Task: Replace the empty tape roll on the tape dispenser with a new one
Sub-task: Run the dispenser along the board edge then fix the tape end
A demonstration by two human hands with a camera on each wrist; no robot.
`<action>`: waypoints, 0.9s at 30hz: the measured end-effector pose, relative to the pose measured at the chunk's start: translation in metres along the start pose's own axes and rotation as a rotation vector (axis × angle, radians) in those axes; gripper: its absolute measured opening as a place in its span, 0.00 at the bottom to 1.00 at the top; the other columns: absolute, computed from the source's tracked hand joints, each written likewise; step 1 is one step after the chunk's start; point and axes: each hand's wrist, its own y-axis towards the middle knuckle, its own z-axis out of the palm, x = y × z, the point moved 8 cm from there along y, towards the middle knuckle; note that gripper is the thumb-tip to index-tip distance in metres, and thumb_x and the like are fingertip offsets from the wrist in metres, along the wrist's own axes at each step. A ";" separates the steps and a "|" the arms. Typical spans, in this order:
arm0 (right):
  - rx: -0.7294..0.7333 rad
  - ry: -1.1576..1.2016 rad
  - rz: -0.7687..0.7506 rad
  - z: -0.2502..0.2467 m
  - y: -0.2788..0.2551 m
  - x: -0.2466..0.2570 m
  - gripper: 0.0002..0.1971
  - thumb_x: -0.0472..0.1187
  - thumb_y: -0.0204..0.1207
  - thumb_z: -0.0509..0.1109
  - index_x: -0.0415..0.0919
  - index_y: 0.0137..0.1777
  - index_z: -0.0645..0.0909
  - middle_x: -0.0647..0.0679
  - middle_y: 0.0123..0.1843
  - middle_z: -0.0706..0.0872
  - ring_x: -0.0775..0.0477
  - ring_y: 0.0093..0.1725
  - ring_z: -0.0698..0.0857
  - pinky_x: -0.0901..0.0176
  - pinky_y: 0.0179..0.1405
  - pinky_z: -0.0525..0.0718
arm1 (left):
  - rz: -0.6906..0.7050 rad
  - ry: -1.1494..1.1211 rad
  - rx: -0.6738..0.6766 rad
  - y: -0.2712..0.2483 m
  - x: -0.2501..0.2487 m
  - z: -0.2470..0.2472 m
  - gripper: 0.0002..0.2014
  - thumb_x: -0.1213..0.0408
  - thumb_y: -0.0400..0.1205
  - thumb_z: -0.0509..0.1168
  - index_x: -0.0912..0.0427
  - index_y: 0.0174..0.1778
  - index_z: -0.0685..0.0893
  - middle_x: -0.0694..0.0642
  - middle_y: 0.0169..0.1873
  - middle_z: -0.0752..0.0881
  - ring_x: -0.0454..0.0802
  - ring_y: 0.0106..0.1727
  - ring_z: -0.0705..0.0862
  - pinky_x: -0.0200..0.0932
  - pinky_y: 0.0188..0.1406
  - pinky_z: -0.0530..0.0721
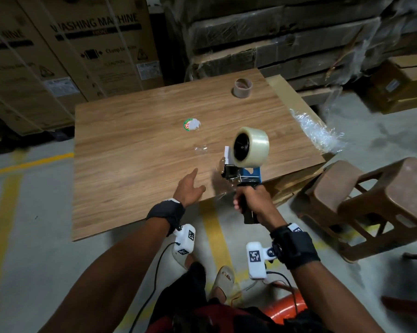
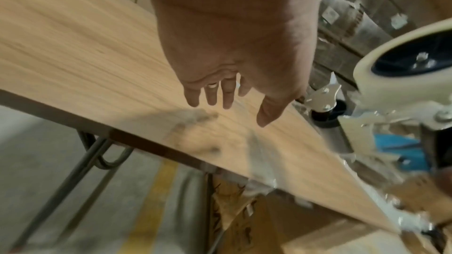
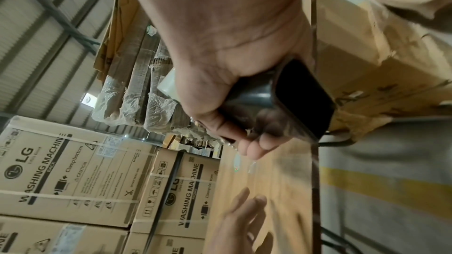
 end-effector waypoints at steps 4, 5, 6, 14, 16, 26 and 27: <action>0.103 0.161 0.044 0.026 0.009 0.020 0.05 0.31 0.73 0.66 0.31 0.44 0.82 0.35 0.34 0.85 0.43 0.28 0.83 0.58 0.25 0.80 | -0.092 -0.518 -0.033 0.012 -0.012 -0.012 0.39 0.80 0.77 0.66 0.62 0.85 0.61 0.64 0.80 0.73 0.56 0.79 0.74 0.38 0.69 0.78; 0.127 0.196 0.053 0.032 0.011 0.026 0.04 0.30 0.73 0.65 0.31 0.45 0.81 0.35 0.34 0.83 0.43 0.28 0.82 0.58 0.26 0.79 | -0.095 -0.623 -0.043 0.016 -0.017 -0.015 0.38 0.85 0.78 0.64 0.66 0.85 0.61 0.67 0.79 0.73 0.57 0.79 0.74 0.36 0.68 0.79; 0.152 0.229 0.061 0.039 0.013 0.034 0.04 0.30 0.73 0.65 0.32 0.46 0.80 0.35 0.35 0.82 0.44 0.29 0.81 0.57 0.28 0.78 | -0.093 -0.694 -0.057 0.021 -0.022 -0.020 0.37 0.88 0.78 0.62 0.69 0.84 0.61 0.69 0.78 0.72 0.58 0.79 0.74 0.38 0.71 0.78; 0.197 0.314 0.117 0.072 0.040 0.075 0.06 0.30 0.74 0.63 0.33 0.50 0.76 0.39 0.32 0.80 0.46 0.26 0.79 0.63 0.21 0.77 | -0.038 -0.990 -0.129 0.056 -0.043 -0.042 0.38 0.94 0.72 0.59 0.71 0.81 0.68 0.64 0.74 0.77 0.46 0.67 0.83 0.29 0.55 0.82; 0.207 0.312 0.129 0.078 0.049 0.083 0.05 0.31 0.74 0.63 0.34 0.48 0.75 0.41 0.31 0.79 0.46 0.25 0.79 0.63 0.21 0.77 | -0.029 -1.035 -0.135 0.067 -0.044 -0.048 0.37 0.93 0.72 0.59 0.70 0.80 0.70 0.60 0.71 0.79 0.36 0.56 0.85 0.26 0.44 0.83; 0.228 0.363 0.197 0.113 0.088 0.116 0.02 0.33 0.72 0.63 0.36 0.39 0.74 0.43 0.28 0.80 0.47 0.24 0.79 0.63 0.20 0.78 | 0.040 -0.978 -0.135 0.114 -0.027 -0.095 0.38 0.92 0.71 0.63 0.64 0.79 0.73 0.66 0.68 0.82 0.51 0.64 0.83 0.30 0.46 0.85; 0.232 0.370 0.200 0.117 0.090 0.120 0.03 0.33 0.72 0.63 0.36 0.38 0.74 0.43 0.28 0.80 0.47 0.24 0.79 0.63 0.20 0.78 | 0.048 -0.958 -0.133 0.118 -0.026 -0.100 0.38 0.91 0.72 0.64 0.64 0.78 0.74 0.65 0.65 0.83 0.47 0.57 0.84 0.29 0.41 0.84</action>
